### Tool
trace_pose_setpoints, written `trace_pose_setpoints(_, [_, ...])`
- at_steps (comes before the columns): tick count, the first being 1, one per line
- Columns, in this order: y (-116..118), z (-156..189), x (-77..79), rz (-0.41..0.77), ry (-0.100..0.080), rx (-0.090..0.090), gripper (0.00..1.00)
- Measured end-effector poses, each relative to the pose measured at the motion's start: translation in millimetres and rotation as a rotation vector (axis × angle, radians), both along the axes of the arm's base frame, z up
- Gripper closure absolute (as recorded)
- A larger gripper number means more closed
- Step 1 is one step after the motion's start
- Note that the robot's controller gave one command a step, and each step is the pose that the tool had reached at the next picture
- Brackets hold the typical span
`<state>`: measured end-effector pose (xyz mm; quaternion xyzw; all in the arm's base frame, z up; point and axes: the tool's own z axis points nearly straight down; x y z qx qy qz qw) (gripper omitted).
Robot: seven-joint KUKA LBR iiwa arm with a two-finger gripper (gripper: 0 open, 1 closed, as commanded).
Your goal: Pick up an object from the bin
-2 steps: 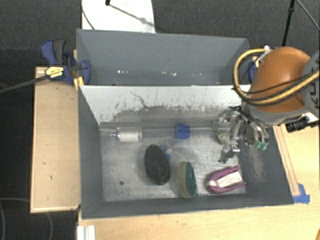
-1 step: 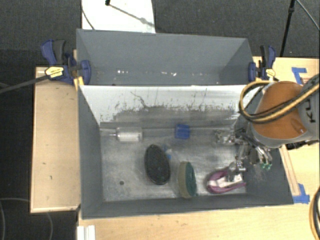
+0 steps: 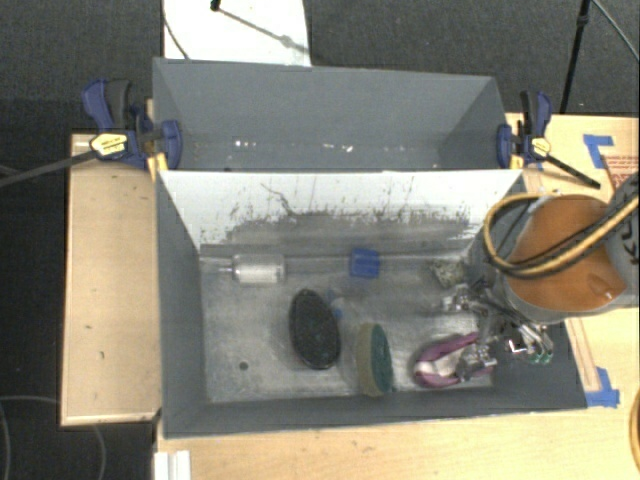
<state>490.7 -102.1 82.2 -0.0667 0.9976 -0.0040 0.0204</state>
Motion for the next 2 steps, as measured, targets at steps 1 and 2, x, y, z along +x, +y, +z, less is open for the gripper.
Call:
trace_pose_setpoints(1, [-2, 0, -7.3, 0.003, 0.036, 0.001, 1.0])
trace_pose_setpoints(2, [-25, 151, 0.9, -0.005, 0.031, 0.002, 1.0])
